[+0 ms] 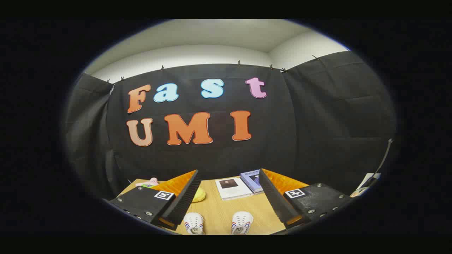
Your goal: Open the storage box then place both shoes into the box .Put the left shoe in first, then the right shoe, with the right side of both shoes facing outward in a uniform manner.
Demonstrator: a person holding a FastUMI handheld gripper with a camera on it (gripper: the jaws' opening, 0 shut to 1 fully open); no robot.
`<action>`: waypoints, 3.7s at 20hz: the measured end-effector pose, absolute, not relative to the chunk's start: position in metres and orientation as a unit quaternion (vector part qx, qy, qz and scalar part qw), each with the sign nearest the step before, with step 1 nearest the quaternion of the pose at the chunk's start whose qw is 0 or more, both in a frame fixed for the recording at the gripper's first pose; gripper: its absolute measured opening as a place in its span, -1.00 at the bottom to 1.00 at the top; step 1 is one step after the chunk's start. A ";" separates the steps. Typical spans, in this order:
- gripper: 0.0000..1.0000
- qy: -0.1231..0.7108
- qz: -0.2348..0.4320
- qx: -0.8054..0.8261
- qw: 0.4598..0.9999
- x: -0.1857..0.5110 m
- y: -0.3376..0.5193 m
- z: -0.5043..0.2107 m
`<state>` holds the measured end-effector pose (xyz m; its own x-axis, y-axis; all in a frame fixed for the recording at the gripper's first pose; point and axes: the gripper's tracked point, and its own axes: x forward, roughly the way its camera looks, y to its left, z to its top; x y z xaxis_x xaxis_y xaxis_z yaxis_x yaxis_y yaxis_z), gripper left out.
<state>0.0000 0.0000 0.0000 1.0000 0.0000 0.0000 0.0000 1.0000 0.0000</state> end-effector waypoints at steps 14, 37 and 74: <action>0.96 0.002 0.001 0.000 1.000 -0.007 0.001 -0.002; 0.97 0.151 0.114 0.028 0.982 0.005 0.082 -0.129; 0.95 0.516 0.377 0.442 0.629 -0.076 0.307 -0.326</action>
